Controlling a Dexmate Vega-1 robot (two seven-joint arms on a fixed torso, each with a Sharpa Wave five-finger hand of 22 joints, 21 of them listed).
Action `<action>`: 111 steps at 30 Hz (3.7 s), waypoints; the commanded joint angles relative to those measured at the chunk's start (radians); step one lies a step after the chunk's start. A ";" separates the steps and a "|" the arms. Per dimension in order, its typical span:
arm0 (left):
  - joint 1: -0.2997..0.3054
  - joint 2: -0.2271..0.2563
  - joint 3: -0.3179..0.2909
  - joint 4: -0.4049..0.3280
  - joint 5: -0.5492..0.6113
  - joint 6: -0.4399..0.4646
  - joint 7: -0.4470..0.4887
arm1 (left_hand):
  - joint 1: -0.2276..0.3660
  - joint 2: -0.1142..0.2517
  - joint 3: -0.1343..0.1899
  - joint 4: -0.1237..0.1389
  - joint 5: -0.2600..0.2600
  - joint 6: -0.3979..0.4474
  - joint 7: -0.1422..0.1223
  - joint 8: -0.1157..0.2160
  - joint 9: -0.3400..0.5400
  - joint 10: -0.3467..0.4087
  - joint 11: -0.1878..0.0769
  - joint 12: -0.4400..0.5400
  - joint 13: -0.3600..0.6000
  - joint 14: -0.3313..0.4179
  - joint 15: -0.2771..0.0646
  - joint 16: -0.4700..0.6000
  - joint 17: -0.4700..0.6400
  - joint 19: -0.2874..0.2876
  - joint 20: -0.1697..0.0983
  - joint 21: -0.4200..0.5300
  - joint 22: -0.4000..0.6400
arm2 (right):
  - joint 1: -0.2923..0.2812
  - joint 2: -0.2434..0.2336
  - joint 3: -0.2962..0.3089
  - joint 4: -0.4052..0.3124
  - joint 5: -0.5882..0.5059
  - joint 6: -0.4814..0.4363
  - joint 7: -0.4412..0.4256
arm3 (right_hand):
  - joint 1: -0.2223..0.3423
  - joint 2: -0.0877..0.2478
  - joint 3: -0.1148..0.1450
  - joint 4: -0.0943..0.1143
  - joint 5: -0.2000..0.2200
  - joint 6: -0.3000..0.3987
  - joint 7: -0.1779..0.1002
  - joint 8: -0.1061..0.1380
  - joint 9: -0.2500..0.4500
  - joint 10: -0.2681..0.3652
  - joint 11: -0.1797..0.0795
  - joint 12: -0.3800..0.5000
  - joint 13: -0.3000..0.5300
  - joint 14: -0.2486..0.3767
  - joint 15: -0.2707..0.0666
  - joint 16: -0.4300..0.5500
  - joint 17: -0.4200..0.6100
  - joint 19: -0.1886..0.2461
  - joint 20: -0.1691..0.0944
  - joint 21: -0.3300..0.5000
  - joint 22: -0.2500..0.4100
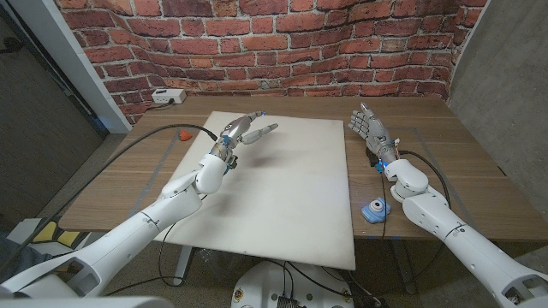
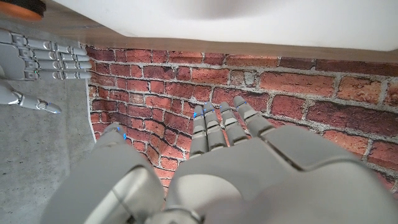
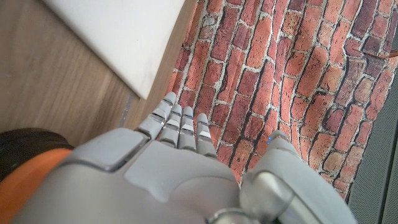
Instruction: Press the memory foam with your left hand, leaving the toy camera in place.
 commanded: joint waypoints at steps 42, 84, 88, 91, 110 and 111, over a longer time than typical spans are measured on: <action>-0.039 0.036 0.133 -0.158 0.261 0.330 -0.288 | 0.040 0.023 0.010 -0.008 -0.024 0.129 -0.019 0.013 0.006 0.111 -0.026 0.001 0.006 0.103 -0.023 0.008 0.002 0.078 0.017 0.008 0.002 | -0.007 -0.019 -0.003 -0.005 0.012 -0.027 0.017 | 0.018 0.030 0.014 -0.018 -0.001 0.022 0.003 0.003 0.001 0.011 0.004 0.001 0.003 0.008 0.005 -0.003 0.003 0.013 0.004 -0.017 0.006; -0.103 0.010 0.196 -0.105 0.310 0.315 -0.420 | 0.045 0.036 0.006 -0.003 -0.044 0.160 -0.018 -0.002 0.007 0.145 -0.025 -0.013 0.008 0.183 -0.015 0.011 0.004 0.131 0.060 0.008 0.004 | -0.028 -0.026 0.005 -0.021 0.015 -0.027 0.003 | 0.034 0.039 0.017 -0.036 -0.002 0.018 -0.013 -0.002 0.001 0.016 0.007 0.001 0.004 0.011 0.009 -0.003 0.003 0.020 0.007 -0.028 0.006; -0.104 0.007 0.201 -0.102 0.317 0.319 -0.426 | 0.046 0.037 0.006 -0.003 -0.044 0.160 -0.018 -0.003 0.007 0.146 -0.025 -0.014 0.008 0.183 -0.016 0.010 0.004 0.131 0.062 0.008 0.004 | -0.029 -0.026 0.007 -0.024 0.018 -0.029 0.001 | 0.034 0.040 0.017 -0.037 -0.002 0.018 -0.014 -0.002 0.001 0.016 0.007 0.000 0.004 0.012 0.009 -0.002 0.003 0.020 0.007 -0.029 0.006; -0.106 0.004 0.213 -0.102 0.347 0.336 -0.427 | 0.046 0.038 0.006 -0.003 -0.045 0.161 -0.017 -0.004 0.007 0.148 -0.024 -0.014 0.008 0.182 -0.015 0.008 0.004 0.130 0.063 0.006 0.004 | -0.032 -0.028 0.008 -0.026 0.018 -0.030 0.000 | 0.034 0.041 0.017 -0.037 -0.002 0.018 -0.015 -0.002 0.001 0.016 0.007 0.000 0.004 0.013 0.010 -0.002 0.004 0.021 0.007 -0.030 0.006; -0.119 -0.015 0.241 -0.067 0.392 0.352 -0.464 | 0.055 0.040 0.005 -0.005 -0.048 0.151 -0.029 -0.018 0.008 0.115 -0.029 -0.033 0.009 0.120 -0.020 -0.016 0.003 0.061 0.046 -0.022 0.005 | -0.036 -0.033 0.009 -0.033 0.019 -0.042 -0.008 | 0.036 0.043 0.016 -0.042 -0.002 0.020 -0.014 -0.002 0.001 0.018 0.008 0.000 0.004 0.012 0.011 -0.002 0.004 0.023 0.008 -0.034 0.007; -0.119 -0.016 0.241 -0.064 0.389 0.351 -0.467 | 0.055 0.040 0.005 -0.006 -0.049 0.151 -0.029 -0.018 0.008 0.115 -0.028 -0.033 0.009 0.119 -0.020 -0.016 0.003 0.061 0.046 -0.022 0.005 | -0.034 -0.032 0.009 -0.032 0.019 -0.042 -0.007 | 0.036 0.043 0.016 -0.042 -0.002 0.022 -0.013 -0.002 0.001 0.018 0.008 0.000 0.004 0.012 0.011 -0.002 0.004 0.023 0.009 -0.034 0.007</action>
